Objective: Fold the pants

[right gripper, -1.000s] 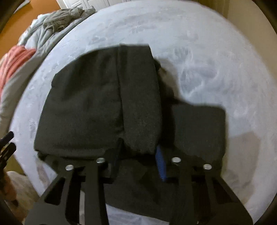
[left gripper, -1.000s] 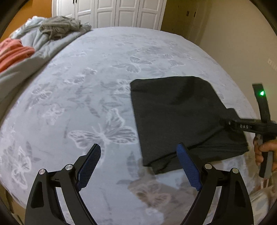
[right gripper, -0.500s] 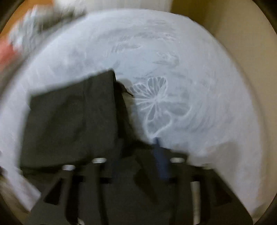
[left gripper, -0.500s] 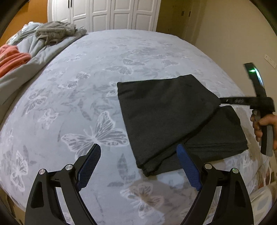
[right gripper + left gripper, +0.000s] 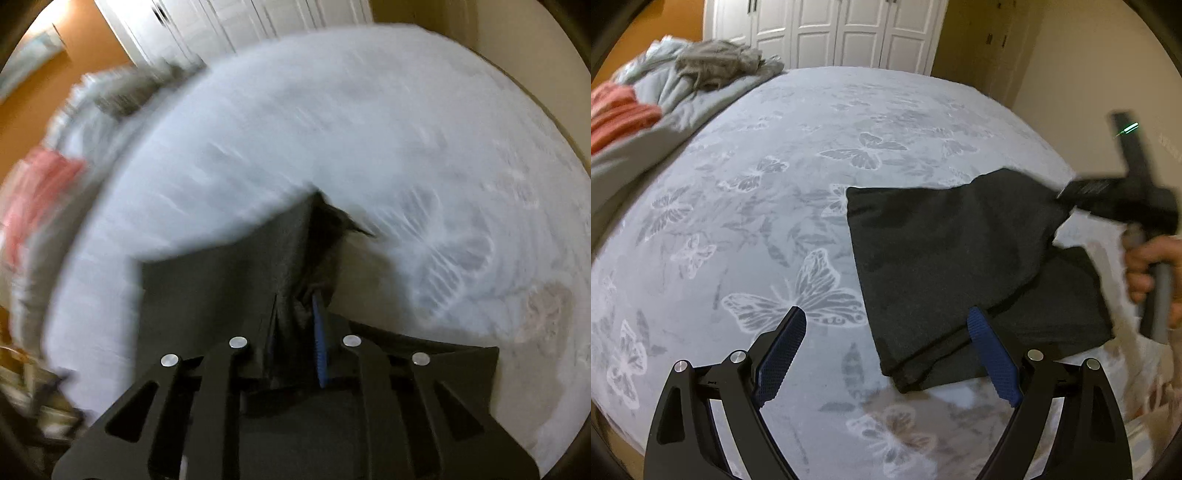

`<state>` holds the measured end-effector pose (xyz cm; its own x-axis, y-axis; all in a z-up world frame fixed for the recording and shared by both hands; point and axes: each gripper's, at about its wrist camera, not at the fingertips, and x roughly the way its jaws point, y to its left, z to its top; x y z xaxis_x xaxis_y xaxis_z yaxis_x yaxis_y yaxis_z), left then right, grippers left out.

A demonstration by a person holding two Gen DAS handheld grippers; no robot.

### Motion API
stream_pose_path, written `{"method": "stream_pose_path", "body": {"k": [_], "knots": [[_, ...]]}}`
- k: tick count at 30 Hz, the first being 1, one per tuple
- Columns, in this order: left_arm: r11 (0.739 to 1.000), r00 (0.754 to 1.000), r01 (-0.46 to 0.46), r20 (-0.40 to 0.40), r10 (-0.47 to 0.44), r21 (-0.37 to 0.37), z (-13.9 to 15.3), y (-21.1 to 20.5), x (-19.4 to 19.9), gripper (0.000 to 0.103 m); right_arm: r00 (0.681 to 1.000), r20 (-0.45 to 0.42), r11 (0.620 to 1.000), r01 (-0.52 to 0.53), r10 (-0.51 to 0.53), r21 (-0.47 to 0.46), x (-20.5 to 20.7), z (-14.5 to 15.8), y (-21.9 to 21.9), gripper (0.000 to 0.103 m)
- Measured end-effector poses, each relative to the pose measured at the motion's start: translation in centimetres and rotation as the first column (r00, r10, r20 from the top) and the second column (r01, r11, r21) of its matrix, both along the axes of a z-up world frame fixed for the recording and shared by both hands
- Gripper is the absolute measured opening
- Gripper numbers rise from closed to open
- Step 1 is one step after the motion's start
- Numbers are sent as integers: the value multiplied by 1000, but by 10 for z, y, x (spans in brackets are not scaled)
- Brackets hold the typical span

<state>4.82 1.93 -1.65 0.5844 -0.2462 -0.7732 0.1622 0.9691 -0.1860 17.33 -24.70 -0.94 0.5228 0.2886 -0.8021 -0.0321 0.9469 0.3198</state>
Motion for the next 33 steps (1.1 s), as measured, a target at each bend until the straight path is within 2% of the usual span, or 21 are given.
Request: {"method": "stream_pose_path", "body": {"k": [3, 5, 7, 9, 11, 12, 13, 15, 16, 18, 20, 21, 23, 26, 27, 28, 29, 30, 32, 33], "knots": [[997, 1000, 11, -1, -11, -74, 8, 11, -3, 87, 989, 141, 996, -49, 38, 74, -36, 80, 14, 15], [992, 999, 35, -7, -37, -124, 12, 13, -6, 87, 979, 200, 997, -53, 41, 54, -65, 109, 13, 15], [984, 997, 72, -27, -78, -165, 11, 10, -8, 87, 977, 212, 1000, 7, -12, 23, -94, 113, -5, 15], [980, 994, 91, -45, -100, -176, 7, 3, -9, 87, 983, 169, 996, 83, -75, -36, -112, 87, -25, 20], [979, 992, 99, -61, -111, -179, 1, -5, -7, 87, 991, 22, 989, 131, -130, -71, -117, 25, -48, 21], [979, 991, 97, -77, -112, -177, -3, -10, -4, 87, 981, -97, 979, 156, -169, -127, -118, -15, -58, 21], [979, 990, 93, -89, -110, -181, -6, -13, -3, 87, 969, -140, 969, 181, -205, -167, -123, -30, -64, 21], [976, 986, 75, -131, -103, -206, -16, -18, 6, 87, 964, -102, 967, 233, -244, -103, -140, -33, -77, 21], [976, 985, 57, -145, -89, -209, -20, -18, 9, 87, 964, -81, 966, 248, -254, -77, -143, -27, -81, 26], [978, 984, 5, -173, -42, -208, -30, -17, 20, 87, 964, -18, 962, 265, -267, -64, -145, -12, -87, 70], [979, 980, -25, -200, -17, -204, -40, -16, 30, 87, 960, 34, 957, 280, -278, -78, -140, -9, -88, 76], [977, 975, -32, -223, -17, -211, -47, -19, 37, 87, 962, 26, 959, 271, -270, -76, -139, -12, -89, 81], [974, 965, -33, -261, -27, -223, -61, -23, 46, 87, 965, -47, 966, 255, -256, -29, -124, -32, -96, 83], [968, 957, -39, -288, -34, -247, -81, -29, 58, 85, 945, -189, 959, 279, -267, 38, -108, -74, -97, 83], [966, 964, -37, -263, -33, -256, -81, -29, 60, 80, 942, -203, 955, 287, -268, 68, -103, -83, -96, 73], [958, 970, -8, -237, -63, -288, -79, -29, 63, 64, 948, -172, 959, 279, -266, 55, -101, -81, -93, 59], [951, 964, 7, -249, -88, -310, -80, -28, 66, 25, 959, -161, 967, 248, -235, 62, -103, -78, -87, 36], [945, 961, -7, -264, -84, -327, -79, -24, 68, 16, 962, -149, 966, 245, -230, 88, -105, -72, -86, 29], [927, 967, -24, -246, -74, -375, -60, -7, 65, 5, 966, -104, 952, 253, -238, 170, -111, -52, -84, 26], [923, 971, -15, -226, -78, -383, -46, 1, 60, 5, 972, -57, 947, 234, -227, 221, -118, -35, -82, 26]]}}
